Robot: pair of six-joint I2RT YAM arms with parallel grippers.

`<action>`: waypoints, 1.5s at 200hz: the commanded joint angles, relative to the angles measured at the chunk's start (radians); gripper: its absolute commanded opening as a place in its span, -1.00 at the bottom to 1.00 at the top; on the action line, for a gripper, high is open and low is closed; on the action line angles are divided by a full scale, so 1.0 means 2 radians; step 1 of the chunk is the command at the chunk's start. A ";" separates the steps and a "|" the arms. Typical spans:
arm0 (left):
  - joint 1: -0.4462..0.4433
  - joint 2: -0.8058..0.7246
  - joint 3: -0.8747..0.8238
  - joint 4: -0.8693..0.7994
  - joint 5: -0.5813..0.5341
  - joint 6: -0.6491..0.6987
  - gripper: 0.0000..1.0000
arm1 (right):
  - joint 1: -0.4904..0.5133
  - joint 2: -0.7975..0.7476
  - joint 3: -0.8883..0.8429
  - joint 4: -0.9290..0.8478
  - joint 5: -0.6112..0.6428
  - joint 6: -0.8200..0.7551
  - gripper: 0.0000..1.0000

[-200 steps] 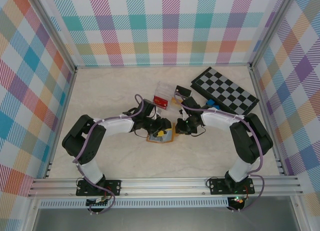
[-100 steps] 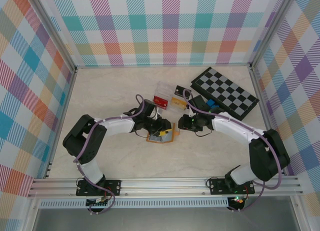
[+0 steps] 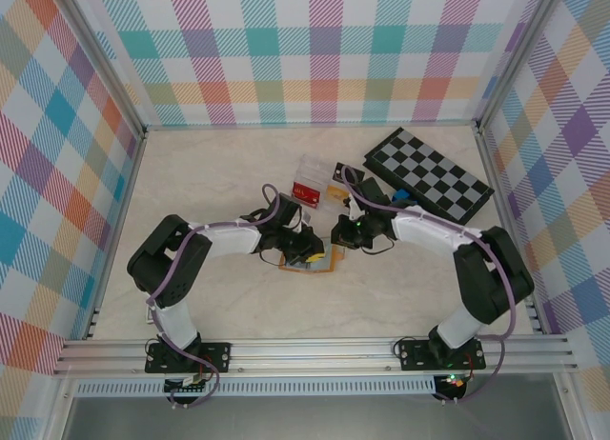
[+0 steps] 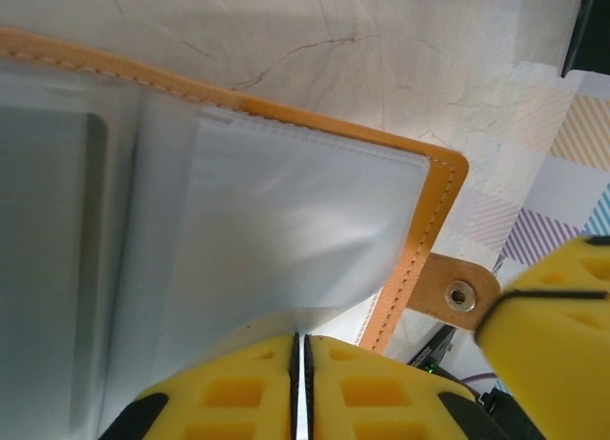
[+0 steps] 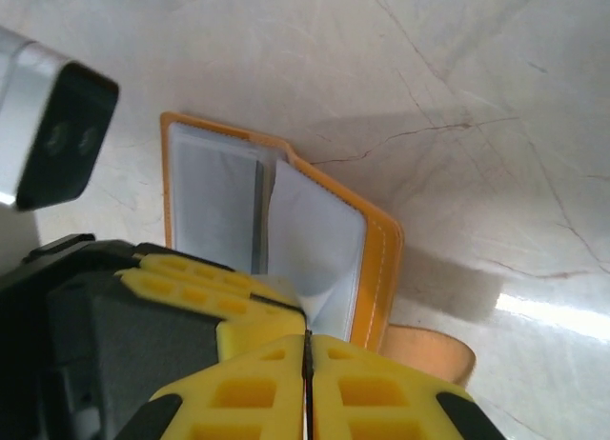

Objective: Take the credit cards out of the card holder

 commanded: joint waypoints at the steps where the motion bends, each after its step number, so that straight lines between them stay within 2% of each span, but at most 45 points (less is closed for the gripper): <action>1: -0.012 -0.023 0.003 -0.027 -0.011 -0.001 -0.80 | -0.002 0.030 0.030 0.009 -0.023 0.006 -0.82; 28: -0.013 -0.056 -0.003 -0.046 -0.015 -0.002 -0.77 | -0.002 0.064 0.045 0.007 -0.030 0.003 -0.83; 42: -0.012 -0.079 0.001 -0.082 -0.030 0.011 -0.70 | -0.002 0.075 0.049 0.000 -0.022 -0.001 -0.83; 69: -0.007 -0.108 0.039 -0.217 -0.099 0.066 -0.48 | -0.002 0.080 0.050 -0.009 -0.005 -0.013 -0.82; 108: 0.021 -0.109 0.042 -0.256 -0.136 0.082 -0.02 | -0.002 0.074 0.051 -0.017 0.003 -0.024 -0.79; 129: 0.025 -0.087 0.045 -0.265 -0.150 0.086 0.10 | -0.002 0.073 0.051 -0.020 0.003 -0.028 -0.78; 213: 0.025 -0.035 0.066 -0.262 -0.162 0.088 0.12 | -0.002 0.076 0.045 -0.024 0.007 -0.034 -0.77; 300: 0.023 -0.013 0.065 -0.249 -0.133 0.093 0.14 | -0.002 0.092 0.034 -0.010 -0.005 -0.028 -0.78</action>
